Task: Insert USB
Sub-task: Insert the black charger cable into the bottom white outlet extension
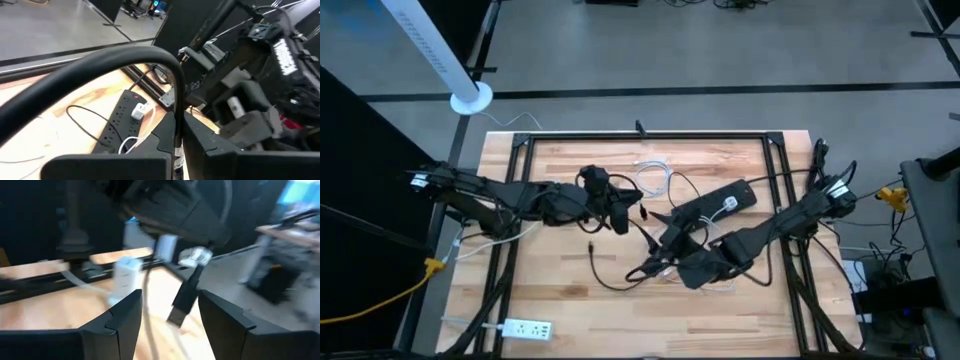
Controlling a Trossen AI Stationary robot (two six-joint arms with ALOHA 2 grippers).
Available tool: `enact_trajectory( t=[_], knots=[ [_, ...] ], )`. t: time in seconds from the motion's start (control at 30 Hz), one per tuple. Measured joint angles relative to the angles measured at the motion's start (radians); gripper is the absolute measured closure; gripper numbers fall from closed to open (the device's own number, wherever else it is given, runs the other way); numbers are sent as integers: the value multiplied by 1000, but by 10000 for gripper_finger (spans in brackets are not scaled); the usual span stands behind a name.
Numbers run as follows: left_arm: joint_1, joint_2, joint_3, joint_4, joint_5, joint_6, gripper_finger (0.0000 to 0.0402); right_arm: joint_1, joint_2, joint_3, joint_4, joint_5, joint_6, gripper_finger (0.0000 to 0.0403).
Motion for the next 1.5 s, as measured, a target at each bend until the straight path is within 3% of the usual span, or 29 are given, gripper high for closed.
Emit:
enact_trajectory(
  t=[0.1,0.2,0.4,0.57,0.83,1.1,1.5],
  knots=[
    [17,0,0,-1,-1,-1,402,0,48,52,-2,134,-54,219],
    [36,3,0,3,-2,-7,402,-3,93,103,3,192,-146,215],
    [103,4,0,44,196,-55,402,-11,185,160,1,259,-298,208],
    [138,4,0,44,282,-127,402,-2,216,160,2,417,-389,208],
    [177,4,-14,43,290,-176,401,-7,218,160,14,420,-482,218],
    [179,63,-22,83,357,-106,401,-52,217,180,183,420,-440,252],
    [185,39,-23,143,431,-5,401,-32,230,185,97,420,-568,290]
  ],
)
